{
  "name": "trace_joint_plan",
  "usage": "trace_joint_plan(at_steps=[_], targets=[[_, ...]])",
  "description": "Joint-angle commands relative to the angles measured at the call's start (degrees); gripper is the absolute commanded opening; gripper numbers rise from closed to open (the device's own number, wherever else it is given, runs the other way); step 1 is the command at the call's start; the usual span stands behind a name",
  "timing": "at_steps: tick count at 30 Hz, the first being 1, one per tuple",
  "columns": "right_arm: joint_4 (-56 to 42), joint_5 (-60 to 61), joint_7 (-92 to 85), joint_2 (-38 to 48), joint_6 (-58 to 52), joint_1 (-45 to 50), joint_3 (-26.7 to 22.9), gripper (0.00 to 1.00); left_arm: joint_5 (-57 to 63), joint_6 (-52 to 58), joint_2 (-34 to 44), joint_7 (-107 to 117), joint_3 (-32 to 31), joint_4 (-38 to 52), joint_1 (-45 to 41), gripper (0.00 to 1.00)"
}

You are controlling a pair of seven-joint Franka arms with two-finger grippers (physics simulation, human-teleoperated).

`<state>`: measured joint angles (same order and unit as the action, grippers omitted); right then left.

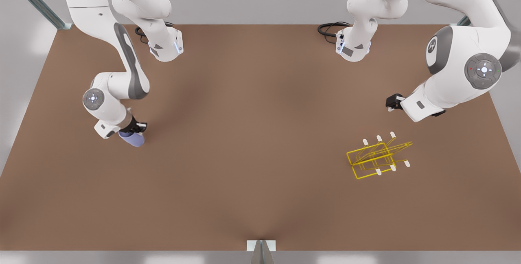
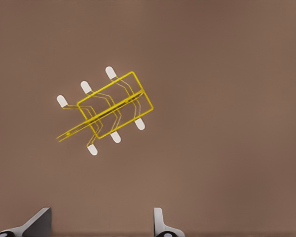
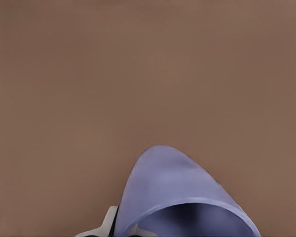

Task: Place the cup on the cup holder

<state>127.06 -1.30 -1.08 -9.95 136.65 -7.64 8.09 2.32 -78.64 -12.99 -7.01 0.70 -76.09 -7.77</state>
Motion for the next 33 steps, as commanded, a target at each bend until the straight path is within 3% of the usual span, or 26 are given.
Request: trace_joint_plan(at_steps=[1,5,10,12,14,17,19,21,23,27,33], targets=[[-4.0,3.5,2.3,-0.2,-9.6,0.8,1.4,0.21,0.1,0.1,0.1,0.0,0.0,0.0,0.0,1.00],[-14.5,7.9,13.5,-2.3,-18.8,2.5,10.0,0.21,0.1,0.1,0.0,0.0,0.0,0.0,0.0,1.00],[-34.2,11.0,30.5,-11.4,-26.7,14.1,10.1,0.21,0.1,0.1,0.0,0.0,0.0,0.0,0.0,1.00],[-41.2,19.7,31.4,-17.2,-26.6,16.6,10.1,0.21,0.1,0.1,0.0,0.0,0.0,0.0,0.0,1.00],[-47.8,30.6,25.3,-24.1,-26.4,19.7,10.1,0.21,0.1,0.1,0.0,0.0,0.0,0.0,0.0,1.00],[-54.0,54.0,-0.8,-32.7,-26.8,19.8,10.1,0.21,0.1,0.1,0.0,0.0,0.0,0.0,0.0,1.00],[-71.8,60.4,-8.1,-46.1,-34.0,21.9,10.1,0.21,0.1,0.1,0.0,0.0,0.0,0.0,-0.1,1.00],[-82.6,73.5,-16.8,-56.4,-34.2,23.5,10.0,0.21,0.1,0.1,0.0,0.0,0.0,0.0,-0.4,1.00],[-83.4,82.7,-29.3,-62.1,-35.7,25.7,10.0,0.21,0.1,0.1,0.0,0.0,0.0,0.0,-0.4,1.00],[-83.3,88.3,-36.0,-62.7,-33.9,30.7,9.8,0.21,0.1,0.1,-0.1,0.0,0.0,0.0,-0.5,1.00],[-83.4,89.3,-42.7,-64.0,-25.6,37.9,7.7,0.21,0.0,0.1,-0.1,0.0,0.0,0.0,-1.0,1.00]])
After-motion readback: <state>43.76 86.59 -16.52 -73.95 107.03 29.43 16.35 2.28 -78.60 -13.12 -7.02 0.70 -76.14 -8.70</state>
